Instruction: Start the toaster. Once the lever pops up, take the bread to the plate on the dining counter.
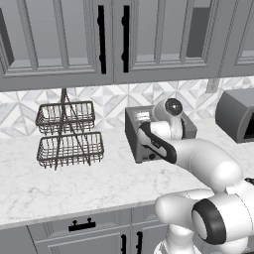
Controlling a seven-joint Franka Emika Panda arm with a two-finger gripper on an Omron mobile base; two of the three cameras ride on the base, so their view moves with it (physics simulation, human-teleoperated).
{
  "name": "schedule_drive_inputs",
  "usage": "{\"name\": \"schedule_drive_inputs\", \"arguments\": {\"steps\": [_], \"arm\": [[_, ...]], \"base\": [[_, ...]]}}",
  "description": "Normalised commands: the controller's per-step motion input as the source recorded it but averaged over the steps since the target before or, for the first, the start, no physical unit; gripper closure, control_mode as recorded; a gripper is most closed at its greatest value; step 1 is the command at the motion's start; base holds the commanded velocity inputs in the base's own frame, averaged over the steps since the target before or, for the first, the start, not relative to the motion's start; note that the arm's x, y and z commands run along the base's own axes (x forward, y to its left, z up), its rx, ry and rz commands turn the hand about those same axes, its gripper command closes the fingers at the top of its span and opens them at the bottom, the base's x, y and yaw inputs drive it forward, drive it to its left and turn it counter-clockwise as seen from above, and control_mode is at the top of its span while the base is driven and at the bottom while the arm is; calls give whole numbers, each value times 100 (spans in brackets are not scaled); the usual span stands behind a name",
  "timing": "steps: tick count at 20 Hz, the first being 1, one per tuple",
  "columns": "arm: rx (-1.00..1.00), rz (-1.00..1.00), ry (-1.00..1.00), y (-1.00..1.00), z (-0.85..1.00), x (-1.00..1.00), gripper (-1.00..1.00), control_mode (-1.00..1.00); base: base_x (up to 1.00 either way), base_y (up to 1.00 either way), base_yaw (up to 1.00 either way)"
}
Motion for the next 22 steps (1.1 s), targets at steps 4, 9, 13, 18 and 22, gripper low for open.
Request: {"name": "schedule_drive_inputs", "arguments": {"steps": [4, 9, 13, 18, 22], "arm": [[0, 0, 0, 0, 0, 0, -100, -100], [0, 0, 0, 0, 0, 0, -100, -100], [0, 0, 0, 0, 0, 0, -100, -100], [0, 0, 0, 0, 0, 0, -100, -100], [0, 0, 0, 0, 0, 0, -100, -100]], "base": [[0, 0, 0], [0, 0, 0], [0, 0, 0], [0, 0, 0], [0, 0, 0]]}}
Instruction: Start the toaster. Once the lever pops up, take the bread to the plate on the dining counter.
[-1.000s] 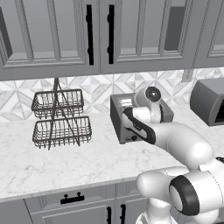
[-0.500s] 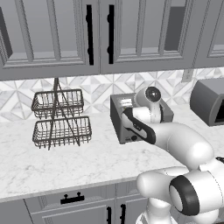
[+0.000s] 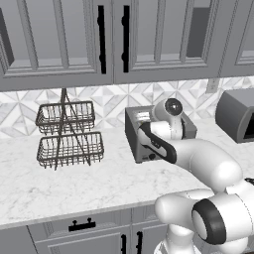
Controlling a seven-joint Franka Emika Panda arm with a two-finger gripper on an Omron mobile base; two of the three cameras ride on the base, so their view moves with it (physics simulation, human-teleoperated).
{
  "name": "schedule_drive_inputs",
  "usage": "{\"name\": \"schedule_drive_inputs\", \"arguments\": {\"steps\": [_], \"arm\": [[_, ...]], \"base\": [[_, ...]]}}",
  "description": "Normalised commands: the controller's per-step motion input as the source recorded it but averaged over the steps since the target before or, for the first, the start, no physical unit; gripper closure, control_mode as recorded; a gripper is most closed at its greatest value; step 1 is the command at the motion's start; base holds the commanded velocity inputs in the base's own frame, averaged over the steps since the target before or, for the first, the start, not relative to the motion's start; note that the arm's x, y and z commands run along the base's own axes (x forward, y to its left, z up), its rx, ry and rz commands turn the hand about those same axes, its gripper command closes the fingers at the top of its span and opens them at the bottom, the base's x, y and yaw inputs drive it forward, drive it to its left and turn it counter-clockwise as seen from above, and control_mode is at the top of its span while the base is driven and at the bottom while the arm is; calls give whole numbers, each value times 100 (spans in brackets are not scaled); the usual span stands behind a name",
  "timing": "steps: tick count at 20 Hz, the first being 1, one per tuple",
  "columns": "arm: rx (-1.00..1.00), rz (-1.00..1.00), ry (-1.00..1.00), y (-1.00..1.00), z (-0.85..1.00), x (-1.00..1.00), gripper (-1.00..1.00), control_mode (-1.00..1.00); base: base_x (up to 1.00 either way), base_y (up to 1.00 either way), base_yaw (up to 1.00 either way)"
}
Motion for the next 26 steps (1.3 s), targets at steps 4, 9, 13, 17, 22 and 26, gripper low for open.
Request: {"name": "schedule_drive_inputs", "arguments": {"steps": [4, 9, 13, 17, 22, 26], "arm": [[0, 0, 3, -4, -4, 0, -100, -100], [0, 0, 4, -8, -12, 0, -100, -100], [0, 0, 0, -2, -6, 1, -100, -100], [0, 0, 0, 0, -7, 6, -100, -100], [0, 0, 1, 0, -10, 27, -100, -100], [0, 0, 1, 0, -1, 38, -100, -100]], "base": [[0, 0, 0], [0, 0, 0], [0, 0, 0], [0, 0, 0], [0, 0, 0], [0, 0, 0]]}}
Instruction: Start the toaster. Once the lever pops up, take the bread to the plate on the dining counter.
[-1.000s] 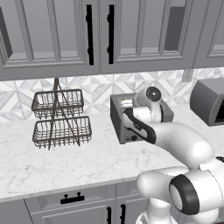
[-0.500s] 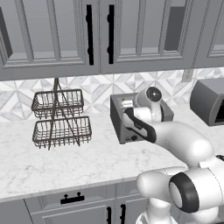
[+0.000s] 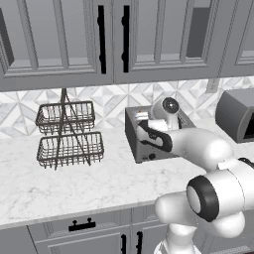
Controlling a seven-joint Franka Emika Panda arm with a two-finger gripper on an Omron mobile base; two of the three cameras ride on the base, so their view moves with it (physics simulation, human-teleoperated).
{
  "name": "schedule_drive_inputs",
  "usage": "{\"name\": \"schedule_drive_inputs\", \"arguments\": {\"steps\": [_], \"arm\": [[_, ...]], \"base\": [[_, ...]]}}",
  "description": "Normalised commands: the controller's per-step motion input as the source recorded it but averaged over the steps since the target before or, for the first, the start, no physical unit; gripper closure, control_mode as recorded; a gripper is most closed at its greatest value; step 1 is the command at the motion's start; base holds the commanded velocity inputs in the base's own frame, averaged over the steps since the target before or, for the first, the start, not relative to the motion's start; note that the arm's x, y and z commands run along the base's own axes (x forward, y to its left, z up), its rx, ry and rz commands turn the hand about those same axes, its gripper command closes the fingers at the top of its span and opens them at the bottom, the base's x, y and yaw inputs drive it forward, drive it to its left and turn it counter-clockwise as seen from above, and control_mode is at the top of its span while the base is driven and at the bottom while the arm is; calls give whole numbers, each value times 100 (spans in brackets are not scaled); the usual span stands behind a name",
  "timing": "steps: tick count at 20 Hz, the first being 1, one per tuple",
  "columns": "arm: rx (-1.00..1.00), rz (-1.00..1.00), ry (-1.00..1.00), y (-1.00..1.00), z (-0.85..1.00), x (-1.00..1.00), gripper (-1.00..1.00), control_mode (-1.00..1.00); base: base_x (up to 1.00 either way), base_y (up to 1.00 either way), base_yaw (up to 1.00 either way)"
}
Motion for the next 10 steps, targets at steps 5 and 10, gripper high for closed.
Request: {"name": "schedule_drive_inputs", "arguments": {"steps": [5, 10], "arm": [[0, 0, 1, 0, -2, 29, -100, -100], [0, 0, 4, 0, -12, 6, -100, -100]], "base": [[0, 0, 0], [0, 0, 0]]}}
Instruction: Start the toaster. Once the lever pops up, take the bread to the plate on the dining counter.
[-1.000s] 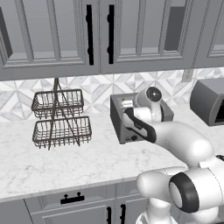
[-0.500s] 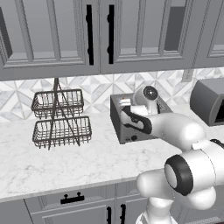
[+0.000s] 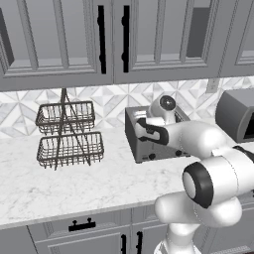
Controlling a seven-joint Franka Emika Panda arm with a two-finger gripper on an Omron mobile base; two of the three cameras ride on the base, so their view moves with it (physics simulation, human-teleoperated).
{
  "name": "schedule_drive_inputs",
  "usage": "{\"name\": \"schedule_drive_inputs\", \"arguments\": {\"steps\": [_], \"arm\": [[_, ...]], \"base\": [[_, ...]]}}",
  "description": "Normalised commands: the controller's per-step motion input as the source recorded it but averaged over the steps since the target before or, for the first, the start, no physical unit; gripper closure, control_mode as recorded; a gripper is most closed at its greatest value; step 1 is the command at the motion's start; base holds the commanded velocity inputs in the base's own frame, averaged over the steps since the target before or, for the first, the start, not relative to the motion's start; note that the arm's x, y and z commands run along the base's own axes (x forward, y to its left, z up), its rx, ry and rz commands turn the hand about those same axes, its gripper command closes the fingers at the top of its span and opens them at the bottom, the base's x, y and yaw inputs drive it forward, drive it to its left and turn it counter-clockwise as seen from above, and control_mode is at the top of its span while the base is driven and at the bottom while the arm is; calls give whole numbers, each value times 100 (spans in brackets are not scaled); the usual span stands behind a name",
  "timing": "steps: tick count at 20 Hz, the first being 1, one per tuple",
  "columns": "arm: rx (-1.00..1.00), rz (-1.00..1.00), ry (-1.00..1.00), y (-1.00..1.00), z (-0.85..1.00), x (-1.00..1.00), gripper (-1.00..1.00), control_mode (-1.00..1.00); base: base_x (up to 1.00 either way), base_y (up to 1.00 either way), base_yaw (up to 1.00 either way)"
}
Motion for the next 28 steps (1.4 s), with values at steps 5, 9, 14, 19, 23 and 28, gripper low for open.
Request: {"name": "schedule_drive_inputs", "arguments": {"steps": [5, 9, 14, 19, 23, 28], "arm": [[0, 0, 0, 2, -18, 0, -100, -100], [0, 0, 0, 10, -1, 0, -100, -100], [0, 0, 3, 7, 0, 2, -100, -100], [0, 0, 4, 0, 0, 14, -100, -100], [0, 0, 1, 0, 0, 21, -100, -100], [0, 0, 0, 0, -19, 4, -100, -100]], "base": [[0, 0, 0], [0, 0, 0], [0, 0, 0], [0, 0, 0], [0, 0, 0], [0, 0, 0]]}}
